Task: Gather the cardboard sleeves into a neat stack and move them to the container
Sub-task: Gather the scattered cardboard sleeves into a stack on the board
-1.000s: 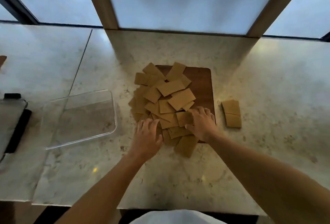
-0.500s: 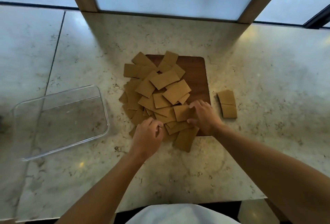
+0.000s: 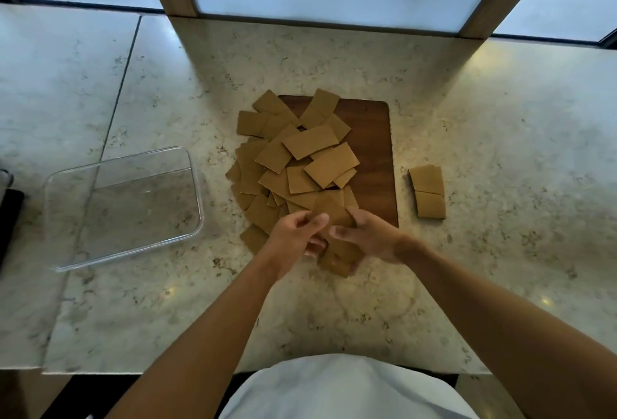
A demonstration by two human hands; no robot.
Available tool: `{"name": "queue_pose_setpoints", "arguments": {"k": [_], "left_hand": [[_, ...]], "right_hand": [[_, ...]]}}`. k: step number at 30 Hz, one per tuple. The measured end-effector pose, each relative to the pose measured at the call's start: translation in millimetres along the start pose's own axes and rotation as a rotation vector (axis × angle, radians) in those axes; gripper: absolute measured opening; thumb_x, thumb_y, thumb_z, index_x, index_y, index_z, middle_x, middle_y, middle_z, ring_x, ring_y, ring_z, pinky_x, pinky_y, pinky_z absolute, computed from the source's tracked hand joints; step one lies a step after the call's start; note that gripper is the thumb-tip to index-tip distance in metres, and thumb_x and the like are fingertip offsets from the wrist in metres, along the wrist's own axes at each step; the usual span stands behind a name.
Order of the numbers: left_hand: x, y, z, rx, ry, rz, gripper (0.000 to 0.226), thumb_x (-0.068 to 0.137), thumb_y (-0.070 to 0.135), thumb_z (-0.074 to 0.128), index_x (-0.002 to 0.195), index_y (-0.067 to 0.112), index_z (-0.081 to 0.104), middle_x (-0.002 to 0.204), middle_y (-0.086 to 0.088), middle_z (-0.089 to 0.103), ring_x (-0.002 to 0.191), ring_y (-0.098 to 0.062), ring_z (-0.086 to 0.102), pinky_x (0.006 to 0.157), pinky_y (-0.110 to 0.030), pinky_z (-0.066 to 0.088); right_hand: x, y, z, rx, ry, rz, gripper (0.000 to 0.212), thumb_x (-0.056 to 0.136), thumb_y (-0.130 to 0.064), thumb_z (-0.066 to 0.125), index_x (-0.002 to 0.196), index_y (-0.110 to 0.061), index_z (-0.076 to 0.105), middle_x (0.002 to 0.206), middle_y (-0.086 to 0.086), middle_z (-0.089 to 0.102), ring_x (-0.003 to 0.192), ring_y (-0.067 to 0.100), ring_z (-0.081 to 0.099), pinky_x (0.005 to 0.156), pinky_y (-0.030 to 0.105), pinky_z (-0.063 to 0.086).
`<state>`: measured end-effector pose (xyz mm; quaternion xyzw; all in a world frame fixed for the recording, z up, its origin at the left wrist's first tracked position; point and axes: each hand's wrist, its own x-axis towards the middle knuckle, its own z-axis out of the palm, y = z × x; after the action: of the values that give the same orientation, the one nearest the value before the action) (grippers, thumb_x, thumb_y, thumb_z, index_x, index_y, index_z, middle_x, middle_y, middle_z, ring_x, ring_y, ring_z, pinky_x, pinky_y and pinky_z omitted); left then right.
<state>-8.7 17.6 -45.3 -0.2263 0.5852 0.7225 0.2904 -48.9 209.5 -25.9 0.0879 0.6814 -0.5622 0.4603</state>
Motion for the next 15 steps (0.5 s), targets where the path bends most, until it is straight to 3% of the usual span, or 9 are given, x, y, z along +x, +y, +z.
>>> {"name": "queue_pose_setpoints", "arguments": {"k": [3, 5, 7, 8, 9, 11, 13, 15], "left_hand": [[-1, -5, 0, -0.281, 0.098, -0.056, 0.013, 0.104, 0.013, 0.061, 0.107, 0.003, 0.069, 0.093, -0.020, 0.069, 0.076, -0.029, 0.063, 0.063, -0.037, 0.051], [2, -9, -7, -0.412, 0.212, -0.051, 0.018, 0.106, 0.013, 0.055, 0.115, 0.003, 0.067, 0.108, -0.028, 0.069, 0.092, -0.036, 0.065, 0.075, -0.043, 0.054], [3, -15, -16, -0.545, 0.229, -0.028, 0.020, 0.108, 0.013, 0.048, 0.123, 0.008, 0.061, 0.114, -0.031, 0.072, 0.100, -0.044, 0.072, 0.086, -0.053, 0.060], [1, -17, -21, -0.606, 0.221, -0.034, 0.020, 0.109, 0.013, 0.045, 0.124, 0.011, 0.058, 0.111, -0.030, 0.074, 0.099, -0.047, 0.075, 0.086, -0.057, 0.062], [0, -18, -24, -0.641, 0.213, -0.050, 0.020, 0.108, 0.014, 0.045, 0.125, 0.010, 0.055, 0.105, -0.029, 0.075, 0.093, -0.047, 0.076, 0.081, -0.058, 0.063], [-1, -22, -30, -0.616, 0.198, -0.088, 0.025, 0.106, 0.019, 0.050, 0.128, 0.009, 0.053, 0.090, -0.024, 0.076, 0.073, -0.040, 0.075, 0.066, -0.051, 0.062], [-1, -25, -31, -0.497, 0.204, -0.098, 0.027, 0.105, 0.027, 0.057, 0.128, 0.012, 0.054, 0.079, -0.017, 0.076, 0.061, -0.032, 0.071, 0.055, -0.043, 0.058], [0, -29, -31, -0.359, 0.201, -0.084, 0.031, 0.103, 0.037, 0.061, 0.124, 0.015, 0.058, 0.079, -0.013, 0.079, 0.060, -0.028, 0.072, 0.051, -0.039, 0.059]], "right_hand": [[1, 9, 24, 0.314, -0.085, 0.062, 0.032, 0.101, -0.014, 0.059, 0.133, -0.007, 0.056, 0.115, 0.020, 0.074, 0.103, 0.039, 0.073, 0.072, 0.041, 0.063], [0, 17, 31, 0.349, -0.089, 0.071, 0.018, 0.101, -0.017, 0.059, 0.115, -0.012, 0.070, 0.105, 0.017, 0.076, 0.096, 0.037, 0.073, 0.072, 0.041, 0.063], [3, 26, 30, 0.044, 0.233, 0.035, 0.014, 0.100, -0.026, 0.062, 0.094, -0.022, 0.074, 0.103, 0.010, 0.075, 0.087, 0.024, 0.073, 0.072, 0.036, 0.063], [5, 33, 29, -0.135, 0.476, 0.052, 0.011, 0.097, -0.033, 0.066, 0.098, -0.022, 0.070, 0.110, 0.007, 0.072, 0.092, 0.020, 0.070, 0.079, 0.036, 0.062], [4, 38, 29, -0.257, 0.697, 0.082, 0.029, 0.092, -0.041, 0.071, 0.110, -0.020, 0.063, 0.118, 0.007, 0.065, 0.100, 0.020, 0.065, 0.087, 0.037, 0.059], [3, 49, 39, -0.419, 0.881, 0.149, 0.083, 0.078, -0.062, 0.077, 0.137, -0.013, 0.046, 0.129, 0.010, 0.052, 0.114, 0.025, 0.056, 0.094, 0.036, 0.053], [3, 53, 50, -0.638, 0.853, 0.224, 0.116, 0.067, -0.076, 0.075, 0.151, -0.010, 0.031, 0.133, 0.014, 0.049, 0.119, 0.030, 0.052, 0.096, 0.039, 0.049], [6, 53, 52, -0.699, 0.839, 0.281, 0.127, 0.064, -0.073, 0.080, 0.156, -0.008, 0.022, 0.136, 0.017, 0.052, 0.122, 0.033, 0.053, 0.098, 0.041, 0.049]]}}
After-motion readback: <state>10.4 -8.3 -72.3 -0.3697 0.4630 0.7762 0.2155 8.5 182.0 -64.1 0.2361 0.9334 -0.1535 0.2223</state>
